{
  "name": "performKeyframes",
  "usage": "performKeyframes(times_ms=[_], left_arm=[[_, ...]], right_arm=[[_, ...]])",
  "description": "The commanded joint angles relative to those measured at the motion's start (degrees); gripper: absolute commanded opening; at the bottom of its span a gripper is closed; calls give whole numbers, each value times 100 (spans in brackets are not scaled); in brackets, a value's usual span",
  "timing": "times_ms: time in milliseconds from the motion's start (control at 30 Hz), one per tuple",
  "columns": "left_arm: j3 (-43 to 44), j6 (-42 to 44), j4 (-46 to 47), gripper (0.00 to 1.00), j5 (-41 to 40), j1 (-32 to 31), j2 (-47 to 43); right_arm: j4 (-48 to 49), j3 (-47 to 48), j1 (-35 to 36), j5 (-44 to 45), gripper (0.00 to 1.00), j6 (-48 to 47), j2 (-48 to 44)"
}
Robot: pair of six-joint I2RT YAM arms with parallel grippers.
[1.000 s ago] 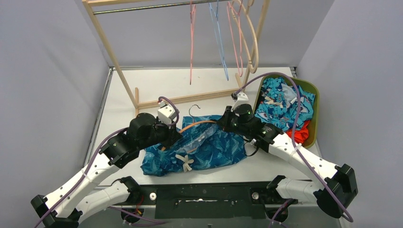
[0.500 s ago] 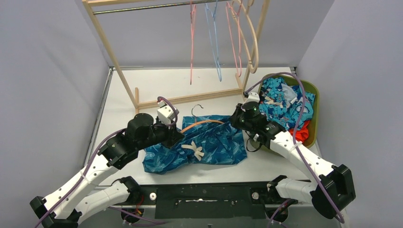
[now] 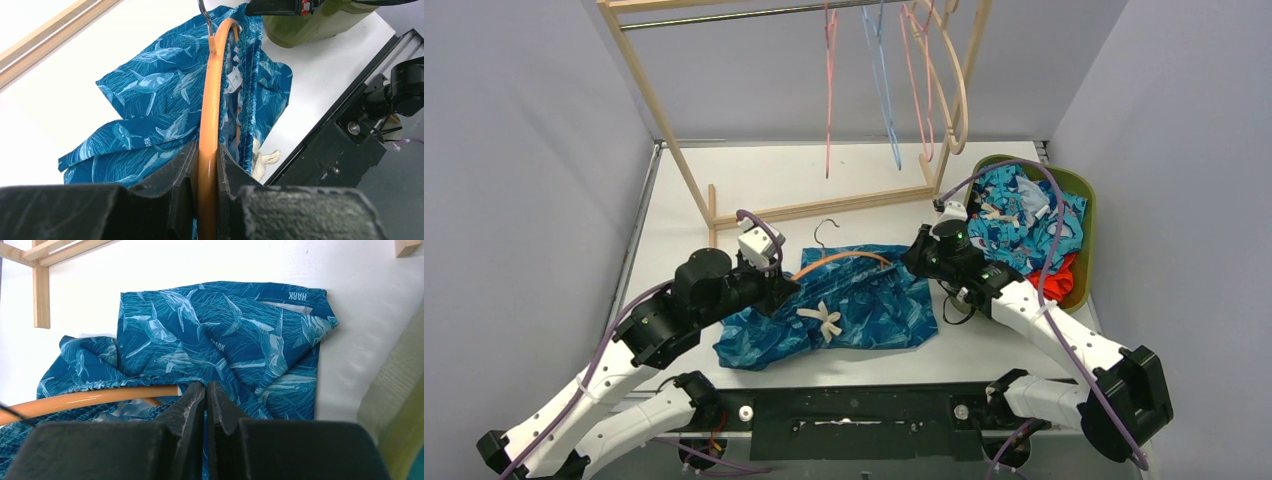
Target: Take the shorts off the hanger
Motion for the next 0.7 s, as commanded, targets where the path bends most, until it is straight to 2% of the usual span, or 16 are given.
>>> performKeyframes(times_ms=[0, 233, 367, 533, 600, 667], left_arm=[[284, -98, 730, 0, -438, 29, -430], [239, -148, 760, 0, -136, 28, -539], [241, -205, 729, 0, 227, 28, -353], [254, -169, 811, 0, 378, 28, -57], [260, -150, 896, 0, 406, 28, -11], [257, -128, 968, 0, 391, 29, -25]], right_arm=[[-312, -104, -157, 713, 0, -123, 196], [-387, 152, -161, 600, 0, -305, 396], [-160, 409, -162, -288, 1, -397, 261], [335, 460, -134, -1235, 20, -18, 207], [233, 527, -113, -1186, 32, 19, 286], [-41, 662, -85, -999, 38, -46, 428]])
